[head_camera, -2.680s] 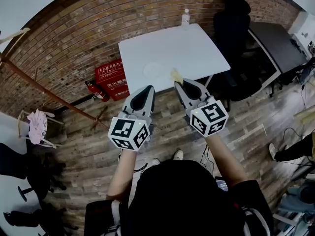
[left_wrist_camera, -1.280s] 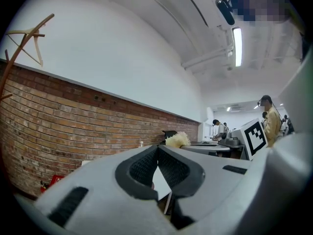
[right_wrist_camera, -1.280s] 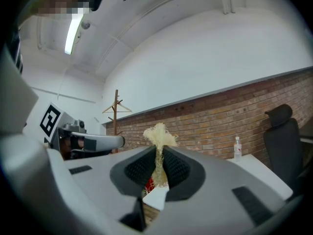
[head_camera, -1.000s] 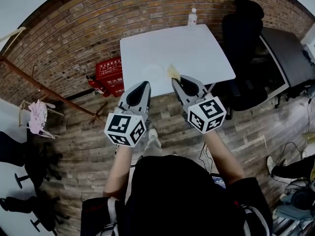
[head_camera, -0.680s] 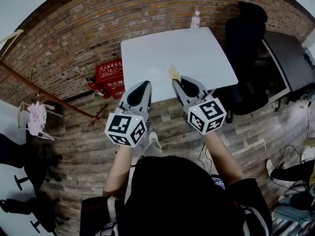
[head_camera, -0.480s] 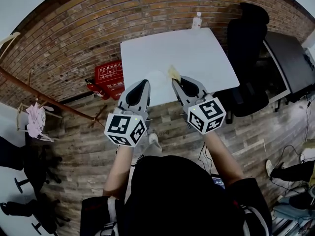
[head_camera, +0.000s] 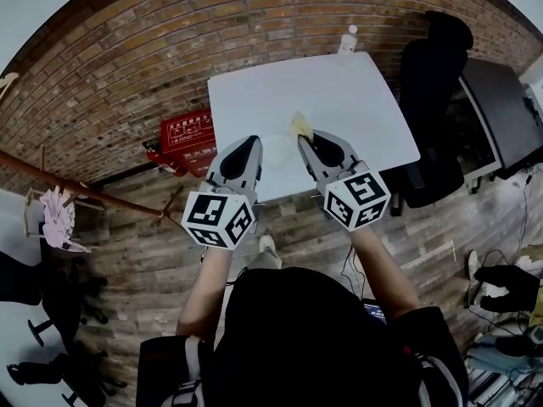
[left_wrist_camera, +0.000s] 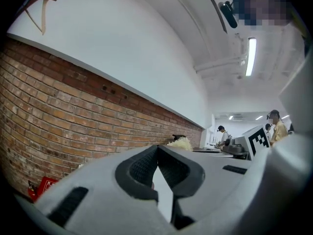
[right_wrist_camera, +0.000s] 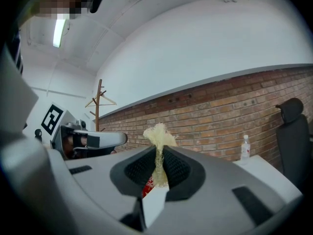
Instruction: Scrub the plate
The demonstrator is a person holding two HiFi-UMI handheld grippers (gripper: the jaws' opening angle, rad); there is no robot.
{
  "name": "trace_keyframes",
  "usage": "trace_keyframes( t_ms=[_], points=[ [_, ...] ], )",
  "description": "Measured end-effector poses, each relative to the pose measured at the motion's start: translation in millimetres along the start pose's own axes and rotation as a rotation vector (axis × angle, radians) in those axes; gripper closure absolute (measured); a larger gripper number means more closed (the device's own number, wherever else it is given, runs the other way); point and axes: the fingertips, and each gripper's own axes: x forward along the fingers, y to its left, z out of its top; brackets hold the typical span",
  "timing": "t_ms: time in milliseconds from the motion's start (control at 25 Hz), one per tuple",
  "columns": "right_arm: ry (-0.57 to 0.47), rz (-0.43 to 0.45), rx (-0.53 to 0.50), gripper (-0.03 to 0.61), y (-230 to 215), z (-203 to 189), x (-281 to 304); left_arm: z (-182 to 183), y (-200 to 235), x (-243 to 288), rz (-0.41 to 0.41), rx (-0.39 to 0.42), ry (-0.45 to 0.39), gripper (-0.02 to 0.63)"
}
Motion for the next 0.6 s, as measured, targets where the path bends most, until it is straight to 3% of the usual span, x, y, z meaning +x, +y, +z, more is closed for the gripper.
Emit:
trace_keyframes(
  t_ms=[600],
  points=[
    [0.052,-0.054,0.003,0.525,-21.5,0.1,84.0,7.2,75.0,51.6,-0.07,-0.042,0.036,0.595]
  ],
)
